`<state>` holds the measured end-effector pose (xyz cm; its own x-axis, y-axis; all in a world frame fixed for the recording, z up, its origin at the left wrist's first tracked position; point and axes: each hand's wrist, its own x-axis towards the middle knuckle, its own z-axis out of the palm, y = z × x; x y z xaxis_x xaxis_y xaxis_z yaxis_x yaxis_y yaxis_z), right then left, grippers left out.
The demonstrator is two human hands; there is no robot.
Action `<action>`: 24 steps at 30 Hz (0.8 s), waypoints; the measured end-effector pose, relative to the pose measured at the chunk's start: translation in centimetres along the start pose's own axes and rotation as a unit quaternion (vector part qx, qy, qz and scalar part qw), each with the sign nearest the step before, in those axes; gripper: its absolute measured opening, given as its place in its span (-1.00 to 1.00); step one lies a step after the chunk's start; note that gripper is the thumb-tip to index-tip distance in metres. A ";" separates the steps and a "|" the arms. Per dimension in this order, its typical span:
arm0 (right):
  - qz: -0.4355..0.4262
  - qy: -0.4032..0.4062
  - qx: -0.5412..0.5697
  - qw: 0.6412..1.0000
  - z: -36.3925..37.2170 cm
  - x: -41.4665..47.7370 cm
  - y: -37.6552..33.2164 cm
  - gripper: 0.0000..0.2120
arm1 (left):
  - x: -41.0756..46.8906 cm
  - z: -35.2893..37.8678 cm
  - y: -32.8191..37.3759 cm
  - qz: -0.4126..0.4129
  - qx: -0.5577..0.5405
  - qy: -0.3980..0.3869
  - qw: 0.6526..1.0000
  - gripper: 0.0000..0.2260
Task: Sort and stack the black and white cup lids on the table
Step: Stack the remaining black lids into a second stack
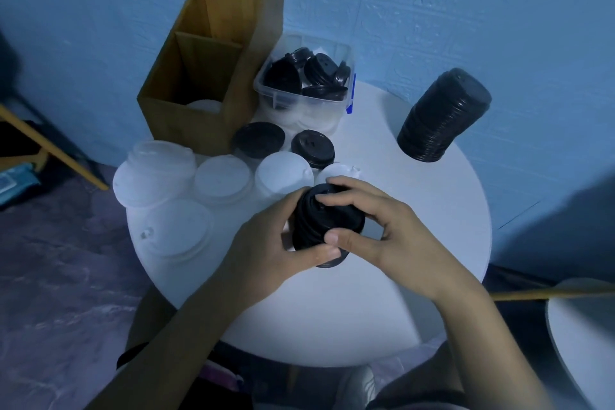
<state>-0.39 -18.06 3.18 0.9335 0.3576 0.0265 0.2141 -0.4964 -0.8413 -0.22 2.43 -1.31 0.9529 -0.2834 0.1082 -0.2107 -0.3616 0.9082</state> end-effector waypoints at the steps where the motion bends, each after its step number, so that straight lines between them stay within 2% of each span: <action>1: -0.001 -0.007 0.003 1.000 0.0 0.0 0.0 -0.65 | 0.0 0.0 0.0 -0.002 0.001 -0.002 1.000 -0.49; 11: -0.004 -0.048 0.010 0.999 -0.7 0.4 -0.5 -0.61 | 0.2 -0.3 -0.2 -0.005 -0.006 -0.015 1.000 -0.44; 16: 0.026 -0.054 0.045 0.997 -1.0 0.8 0.0 -0.39 | 0.3 -0.3 -0.1 -0.017 -0.009 -0.015 1.000 -0.43; 18: 0.035 -0.051 0.068 0.996 -0.7 0.8 0.3 -0.33 | 0.2 -0.3 -0.1 -0.018 -0.006 -0.016 1.000 -0.45; 24: 0.044 -0.012 0.088 0.995 0.2 0.6 1.1 -0.35 | 0.0 -0.1 -0.1 -0.014 0.017 -0.009 1.000 -0.39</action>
<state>0.31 -18.19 2.18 0.9385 0.3394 -0.0630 0.0757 -0.3804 -0.9217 -0.20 2.55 -1.40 0.9546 -0.2883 0.0750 -0.1909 -0.3988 0.8969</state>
